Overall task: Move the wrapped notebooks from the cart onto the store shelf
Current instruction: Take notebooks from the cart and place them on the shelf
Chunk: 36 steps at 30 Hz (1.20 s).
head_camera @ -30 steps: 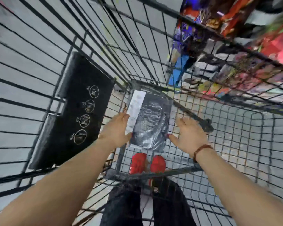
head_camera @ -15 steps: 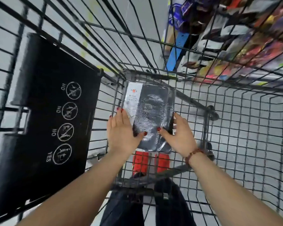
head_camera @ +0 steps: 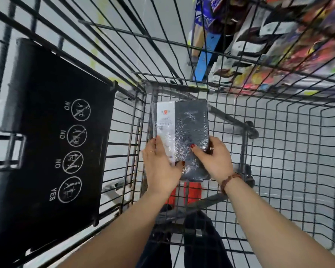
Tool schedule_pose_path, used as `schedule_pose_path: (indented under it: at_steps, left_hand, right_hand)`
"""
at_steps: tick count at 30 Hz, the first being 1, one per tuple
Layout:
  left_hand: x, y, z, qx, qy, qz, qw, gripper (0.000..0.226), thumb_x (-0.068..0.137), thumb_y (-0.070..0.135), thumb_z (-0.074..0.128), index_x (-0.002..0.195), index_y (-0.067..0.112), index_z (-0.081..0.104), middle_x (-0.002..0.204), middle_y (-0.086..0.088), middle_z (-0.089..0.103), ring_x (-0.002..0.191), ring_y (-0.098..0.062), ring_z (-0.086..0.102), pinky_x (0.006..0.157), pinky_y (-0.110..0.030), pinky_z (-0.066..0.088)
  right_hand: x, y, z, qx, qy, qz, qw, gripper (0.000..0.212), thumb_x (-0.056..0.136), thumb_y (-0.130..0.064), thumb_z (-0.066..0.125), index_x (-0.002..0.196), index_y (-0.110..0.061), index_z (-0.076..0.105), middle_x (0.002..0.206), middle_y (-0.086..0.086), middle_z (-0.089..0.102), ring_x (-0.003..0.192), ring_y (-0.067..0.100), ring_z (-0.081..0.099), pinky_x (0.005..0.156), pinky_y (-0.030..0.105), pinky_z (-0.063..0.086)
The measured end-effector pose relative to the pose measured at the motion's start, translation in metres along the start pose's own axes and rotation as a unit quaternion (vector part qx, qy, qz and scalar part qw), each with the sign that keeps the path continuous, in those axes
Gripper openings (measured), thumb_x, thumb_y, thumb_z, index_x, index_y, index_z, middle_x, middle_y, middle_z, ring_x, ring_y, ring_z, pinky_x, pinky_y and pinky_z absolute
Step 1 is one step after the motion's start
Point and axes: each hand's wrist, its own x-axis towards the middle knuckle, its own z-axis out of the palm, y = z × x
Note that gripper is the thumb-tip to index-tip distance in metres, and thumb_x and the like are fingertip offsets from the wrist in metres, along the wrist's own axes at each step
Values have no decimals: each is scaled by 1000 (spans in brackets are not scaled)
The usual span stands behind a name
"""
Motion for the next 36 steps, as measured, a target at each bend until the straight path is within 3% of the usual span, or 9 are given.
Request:
schedule_pose_path:
  at_steps: [4, 9, 13, 16, 19, 26, 29, 33, 36]
  left_hand:
    - [0, -4, 1, -70, -22, -3, 997, 89, 75, 24, 76, 148, 10, 27, 144, -11, 32, 132, -22, 29, 105, -14, 20]
    - [-8, -8, -3, -129, -83, 34, 988, 70, 84, 17, 67, 146, 14, 34, 139, -4, 38, 130, -17, 37, 110, -26, 31]
    - [-4, -12, -12, -146, -51, 23, 988, 58, 84, 11, 66, 138, 14, 45, 126, 5, 38, 109, 0, 40, 93, 4, 19]
    - [9, -18, -11, -193, -31, -78, 978, 56, 81, 22, 69, 133, 13, 49, 129, -2, 47, 117, -14, 47, 103, -18, 33]
    - [17, -24, -7, -253, -59, -148, 954, 66, 75, 38, 66, 134, 15, 48, 131, -3, 55, 119, -20, 54, 105, -42, 43]
    - [31, -18, -10, -352, -74, -253, 898, 42, 87, 17, 65, 127, 12, 53, 116, -2, 62, 100, -20, 62, 90, -37, 52]
    - [35, -16, -12, -368, -71, -255, 891, 46, 85, 24, 68, 127, 12, 55, 120, -8, 63, 102, -25, 64, 89, -43, 54]
    - [37, -16, -18, -442, -78, -261, 855, 24, 90, 22, 63, 110, 10, 60, 112, -15, 68, 96, -32, 67, 86, -53, 54]
    - [33, -23, -17, -403, -107, -217, 883, 52, 76, 51, 66, 124, 31, 56, 121, -3, 67, 107, -28, 65, 92, -52, 51]
  right_hand:
    - [3, 0, -1, 75, 12, 84, 993, 34, 84, -42, 65, 98, -16, 48, 81, -4, 61, 74, 17, 61, 72, 35, 53]
    - [1, 13, -5, 143, 103, 114, 978, 29, 90, -42, 57, 89, -14, 48, 70, -3, 50, 62, 12, 47, 55, 27, 41]
    - [-4, 29, -19, 168, 155, 94, 969, 27, 89, -41, 59, 84, -16, 49, 75, 3, 51, 67, 16, 47, 60, 29, 41]
    - [-5, 37, -39, 192, 191, 87, 959, 27, 88, -42, 61, 76, -23, 46, 73, 2, 50, 63, 14, 44, 61, 29, 40]
    - [-1, 44, -65, 213, 224, 76, 948, 27, 90, -33, 62, 70, -24, 45, 65, -3, 45, 56, 7, 40, 55, 17, 36]
    - [14, 52, -89, 163, 214, 62, 961, 15, 92, -29, 59, 79, -26, 51, 74, -5, 56, 66, 11, 51, 61, 18, 44]
    - [10, 49, -81, 156, 162, 63, 972, 12, 94, -36, 54, 99, -25, 52, 85, -4, 59, 77, 13, 54, 76, 27, 45]
    - [1, 60, -80, 202, 104, 88, 970, 28, 95, -36, 50, 122, -44, 49, 105, -21, 58, 97, 7, 59, 93, 32, 47]
    - [-3, 72, -80, 209, 83, 104, 969, 38, 94, -42, 51, 130, -53, 44, 130, -14, 55, 117, 12, 54, 104, 40, 43]
